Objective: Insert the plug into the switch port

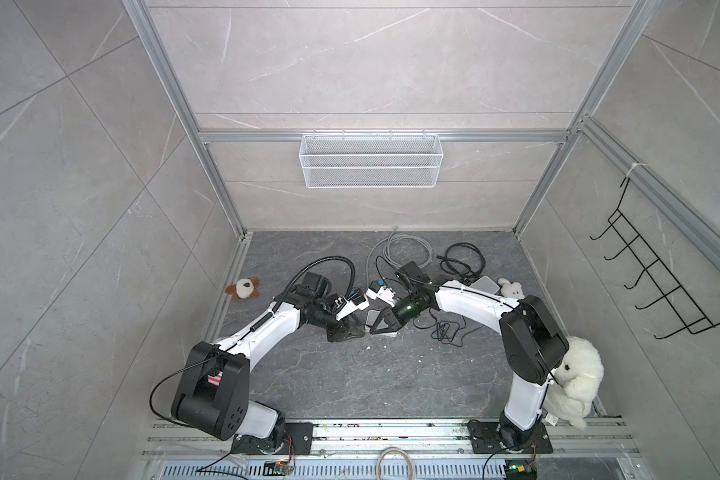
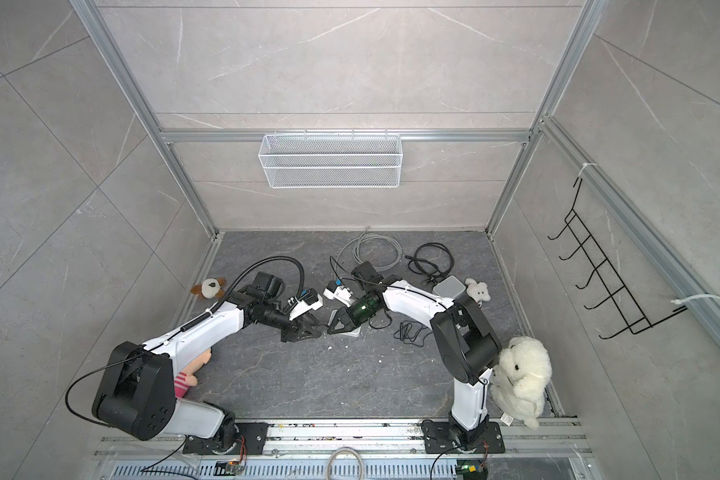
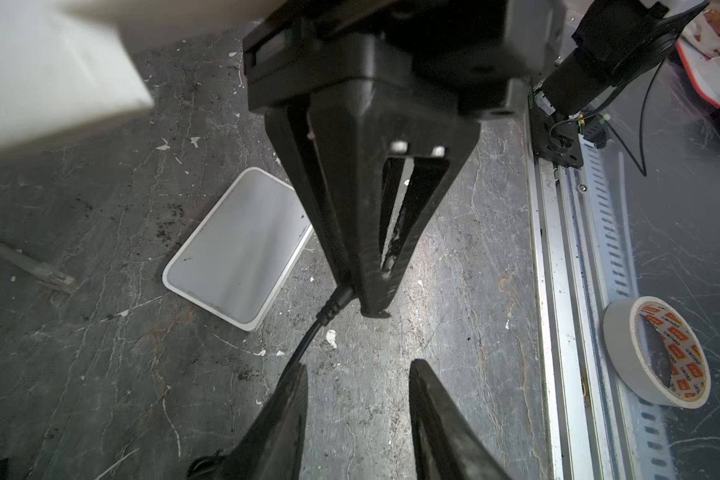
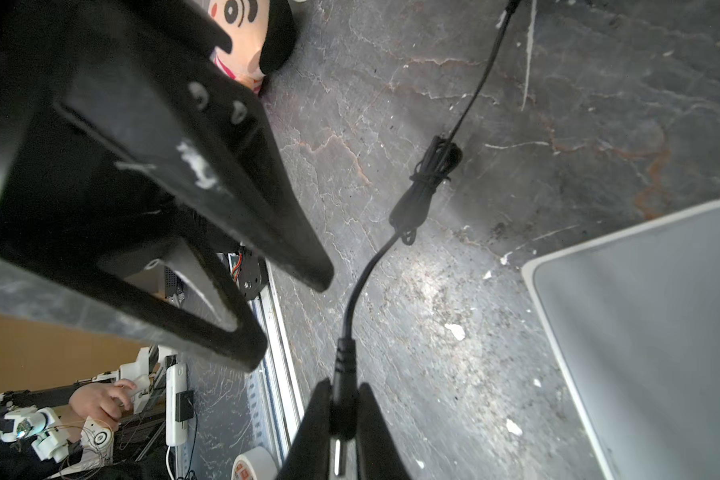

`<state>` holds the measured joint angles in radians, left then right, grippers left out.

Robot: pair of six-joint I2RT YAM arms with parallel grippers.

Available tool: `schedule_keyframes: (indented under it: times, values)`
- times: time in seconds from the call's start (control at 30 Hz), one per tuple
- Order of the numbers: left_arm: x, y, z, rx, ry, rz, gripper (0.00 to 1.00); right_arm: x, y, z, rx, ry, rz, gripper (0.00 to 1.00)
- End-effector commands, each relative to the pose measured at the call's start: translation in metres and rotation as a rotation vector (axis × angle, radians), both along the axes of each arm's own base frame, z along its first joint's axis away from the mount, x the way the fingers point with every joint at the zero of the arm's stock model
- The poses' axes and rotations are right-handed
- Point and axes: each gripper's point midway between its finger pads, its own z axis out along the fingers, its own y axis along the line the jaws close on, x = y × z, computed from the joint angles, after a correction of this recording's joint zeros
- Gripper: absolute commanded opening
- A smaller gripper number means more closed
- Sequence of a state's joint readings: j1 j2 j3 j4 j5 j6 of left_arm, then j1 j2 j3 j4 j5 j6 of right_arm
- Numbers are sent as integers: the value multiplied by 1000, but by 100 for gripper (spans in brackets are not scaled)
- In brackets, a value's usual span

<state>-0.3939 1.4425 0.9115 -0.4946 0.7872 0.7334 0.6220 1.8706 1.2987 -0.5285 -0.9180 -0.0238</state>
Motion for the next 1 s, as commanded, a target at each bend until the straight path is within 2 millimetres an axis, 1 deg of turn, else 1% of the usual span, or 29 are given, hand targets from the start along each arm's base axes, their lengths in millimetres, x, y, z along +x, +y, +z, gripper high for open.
schedule_keyframes:
  times: [0.0,0.17,0.37,0.47,0.7,0.83,0.97]
  values:
    - [8,-7,11,-27,-108,-26,44,-6,2,8,25,18,46,16]
    - [13,-11,2,-10,-123,-31,44,-7,2,11,28,20,57,16]
    - [7,-17,-10,24,-120,-65,43,-6,3,12,31,28,63,16]
    - [8,-20,-10,24,-138,-62,42,-7,4,13,37,34,69,16]
    - [9,-24,-1,6,-168,-64,40,-8,4,9,26,56,81,16]
    - [6,-23,0,5,-164,-69,34,-9,4,8,27,62,84,16]
    - [4,-24,1,-3,-161,-77,23,-9,3,7,26,69,86,16]
